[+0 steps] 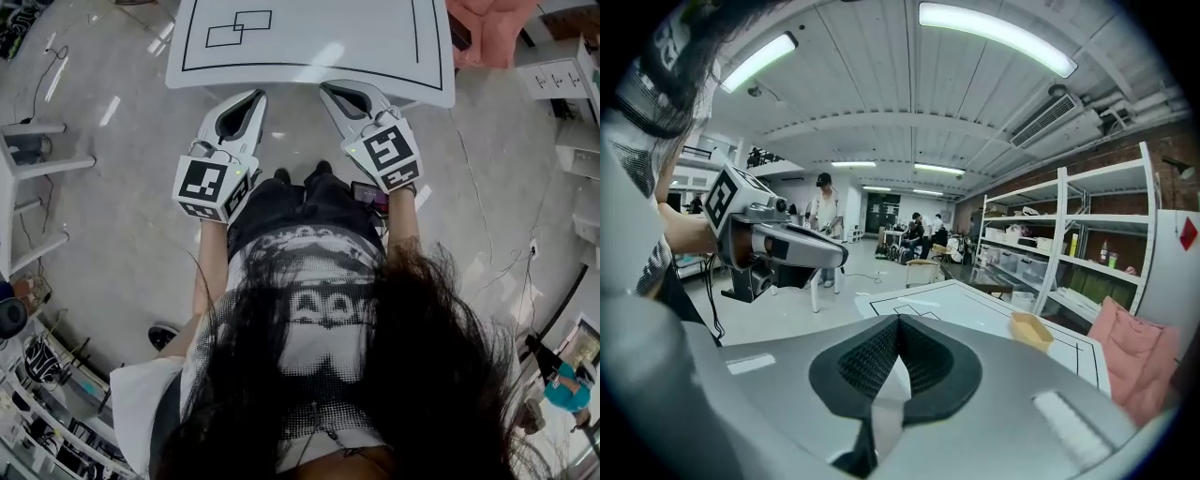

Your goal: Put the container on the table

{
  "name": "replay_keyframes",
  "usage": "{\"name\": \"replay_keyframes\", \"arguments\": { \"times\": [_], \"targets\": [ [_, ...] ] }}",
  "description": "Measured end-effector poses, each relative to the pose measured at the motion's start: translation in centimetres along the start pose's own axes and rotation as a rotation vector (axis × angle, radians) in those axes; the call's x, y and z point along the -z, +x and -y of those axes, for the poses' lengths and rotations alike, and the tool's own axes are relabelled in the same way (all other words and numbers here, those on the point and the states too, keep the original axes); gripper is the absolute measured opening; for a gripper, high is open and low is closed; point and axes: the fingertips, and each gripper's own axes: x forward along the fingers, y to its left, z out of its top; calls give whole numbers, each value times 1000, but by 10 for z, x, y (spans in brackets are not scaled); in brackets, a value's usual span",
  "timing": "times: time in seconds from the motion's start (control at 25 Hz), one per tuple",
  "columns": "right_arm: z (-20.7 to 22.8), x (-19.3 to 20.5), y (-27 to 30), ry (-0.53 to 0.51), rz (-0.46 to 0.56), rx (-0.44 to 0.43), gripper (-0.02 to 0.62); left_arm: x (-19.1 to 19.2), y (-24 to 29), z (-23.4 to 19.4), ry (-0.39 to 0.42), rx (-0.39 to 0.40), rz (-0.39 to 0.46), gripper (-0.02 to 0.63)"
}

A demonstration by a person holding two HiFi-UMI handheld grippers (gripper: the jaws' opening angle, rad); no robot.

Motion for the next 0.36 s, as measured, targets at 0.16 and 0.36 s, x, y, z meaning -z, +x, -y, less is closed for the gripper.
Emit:
{"name": "replay_keyframes", "arguments": {
  "times": [0.16, 0.36],
  "targets": [
    [0, 0, -6, 7, -14, 32, 5, 1, -5, 0, 1, 18, -4, 0],
    [3, -1, 0, 0, -9, 61, 5, -1, -8, -11, 21, 20, 16, 0]
  ]
}}
